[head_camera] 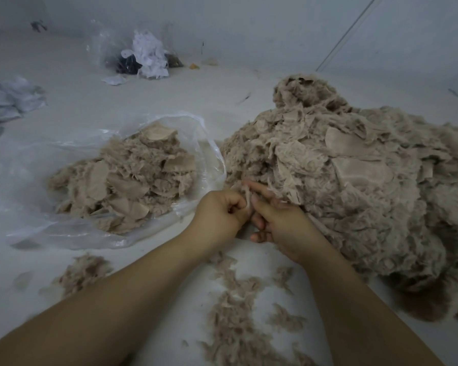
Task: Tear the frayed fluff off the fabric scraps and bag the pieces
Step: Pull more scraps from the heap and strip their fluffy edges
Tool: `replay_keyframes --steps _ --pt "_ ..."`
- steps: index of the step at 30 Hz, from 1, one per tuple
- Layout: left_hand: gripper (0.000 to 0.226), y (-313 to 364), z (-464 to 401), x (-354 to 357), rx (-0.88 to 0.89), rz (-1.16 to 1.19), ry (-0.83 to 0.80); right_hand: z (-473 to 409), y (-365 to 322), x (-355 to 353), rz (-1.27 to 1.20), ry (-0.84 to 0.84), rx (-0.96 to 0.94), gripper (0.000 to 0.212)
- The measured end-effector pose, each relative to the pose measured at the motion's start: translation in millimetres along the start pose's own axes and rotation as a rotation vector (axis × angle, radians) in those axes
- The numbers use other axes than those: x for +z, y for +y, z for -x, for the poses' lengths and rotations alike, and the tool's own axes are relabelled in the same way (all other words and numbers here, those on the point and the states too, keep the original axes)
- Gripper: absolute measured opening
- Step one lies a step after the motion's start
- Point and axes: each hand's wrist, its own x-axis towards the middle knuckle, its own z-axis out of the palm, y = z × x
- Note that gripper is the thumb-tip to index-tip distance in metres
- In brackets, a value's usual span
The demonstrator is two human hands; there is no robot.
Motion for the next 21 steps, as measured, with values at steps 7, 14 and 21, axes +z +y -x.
replay_keyframes --steps 7,14,21 --pt "0.020 2.4 19.7 -8.7 -0.106 0.143 0.093 -0.4 -2.0 3.6 -0.056 0.080 0.064 0.021" --pt "0.019 4.5 25.0 -1.6 -0.134 0.030 0.085 5.2 -1.0 2.9 0.071 0.009 -0.006 0.024" --pt "0.020 5.7 41.7 -8.3 -0.295 0.161 -0.312 4.3 -0.3 2.2 -0.035 0.005 -0.007 0.034"
